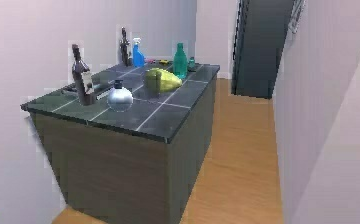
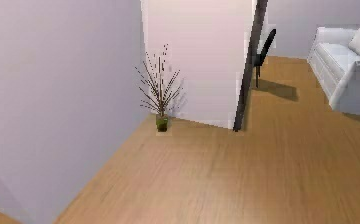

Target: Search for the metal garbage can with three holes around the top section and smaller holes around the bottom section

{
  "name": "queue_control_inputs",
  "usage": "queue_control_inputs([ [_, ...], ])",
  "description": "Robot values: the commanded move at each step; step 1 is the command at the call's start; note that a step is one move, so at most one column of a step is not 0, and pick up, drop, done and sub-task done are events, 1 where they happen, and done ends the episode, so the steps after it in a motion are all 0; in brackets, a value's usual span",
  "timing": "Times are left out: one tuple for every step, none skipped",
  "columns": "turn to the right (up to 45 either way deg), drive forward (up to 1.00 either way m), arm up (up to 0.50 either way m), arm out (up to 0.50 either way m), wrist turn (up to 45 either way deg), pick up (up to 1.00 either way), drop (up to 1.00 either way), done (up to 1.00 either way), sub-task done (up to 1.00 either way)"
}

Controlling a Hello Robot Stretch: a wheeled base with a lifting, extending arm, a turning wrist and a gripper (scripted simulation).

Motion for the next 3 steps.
queue_control_inputs([
  [18.0,0.0,0.0,0.0,0.0,0.0,0.0,0.0,0.0],
  [0.0,0.3,0.0,0.0,0.0,0.0,0.0,0.0,0.0],
  [-45.0,0.0,0.0,0.0,0.0,0.0,0.0,0.0,0.0],
])
